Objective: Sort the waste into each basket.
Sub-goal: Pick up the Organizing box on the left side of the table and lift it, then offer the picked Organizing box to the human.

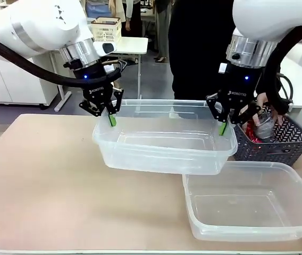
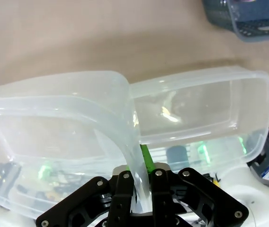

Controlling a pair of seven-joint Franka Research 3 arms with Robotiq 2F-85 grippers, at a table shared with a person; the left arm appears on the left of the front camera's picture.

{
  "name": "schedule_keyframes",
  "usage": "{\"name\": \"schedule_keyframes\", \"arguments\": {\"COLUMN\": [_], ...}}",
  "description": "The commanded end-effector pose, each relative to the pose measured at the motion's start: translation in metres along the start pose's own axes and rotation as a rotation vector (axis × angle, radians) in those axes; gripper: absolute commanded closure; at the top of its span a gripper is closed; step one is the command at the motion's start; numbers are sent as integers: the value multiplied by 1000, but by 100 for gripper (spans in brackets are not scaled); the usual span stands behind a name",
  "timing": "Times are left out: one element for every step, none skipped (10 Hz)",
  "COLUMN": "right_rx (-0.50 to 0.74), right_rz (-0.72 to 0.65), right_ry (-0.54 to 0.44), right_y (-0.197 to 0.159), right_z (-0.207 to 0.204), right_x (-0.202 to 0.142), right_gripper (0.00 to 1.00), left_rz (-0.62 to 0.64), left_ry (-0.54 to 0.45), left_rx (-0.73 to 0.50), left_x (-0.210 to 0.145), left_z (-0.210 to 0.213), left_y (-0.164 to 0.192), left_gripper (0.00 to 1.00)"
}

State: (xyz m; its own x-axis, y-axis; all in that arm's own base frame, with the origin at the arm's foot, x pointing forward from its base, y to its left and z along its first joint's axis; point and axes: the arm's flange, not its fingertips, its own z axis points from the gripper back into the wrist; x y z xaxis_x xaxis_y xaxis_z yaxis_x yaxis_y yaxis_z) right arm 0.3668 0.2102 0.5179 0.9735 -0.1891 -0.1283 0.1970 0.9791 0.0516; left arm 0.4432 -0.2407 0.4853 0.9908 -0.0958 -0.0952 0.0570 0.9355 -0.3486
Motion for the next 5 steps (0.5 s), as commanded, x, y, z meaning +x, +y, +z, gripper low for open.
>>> {"name": "schedule_keyframes", "arguments": {"right_rx": [-14, -14, -14, -14, -14], "right_rz": [14, 14, 14, 14, 14], "right_ry": [10, 10, 10, 10, 10], "right_y": [3, 3, 3, 3, 3], "right_z": [0, 0, 0, 0, 0], "right_x": [-2, -2, -2, -2, -2], "right_gripper": [96, 96, 96, 96, 96], "left_rz": [23, 23, 23, 23, 23], "left_ry": [-20, -20, -20, -20, -20], "left_rx": [-23, -23, -23, -23, -23], "left_x": [-4, -4, -4, -4, -4], "left_z": [12, 12, 12, 12, 12], "left_y": [3, 3, 3, 3, 3], "left_gripper": [95, 95, 95, 95, 95]}}
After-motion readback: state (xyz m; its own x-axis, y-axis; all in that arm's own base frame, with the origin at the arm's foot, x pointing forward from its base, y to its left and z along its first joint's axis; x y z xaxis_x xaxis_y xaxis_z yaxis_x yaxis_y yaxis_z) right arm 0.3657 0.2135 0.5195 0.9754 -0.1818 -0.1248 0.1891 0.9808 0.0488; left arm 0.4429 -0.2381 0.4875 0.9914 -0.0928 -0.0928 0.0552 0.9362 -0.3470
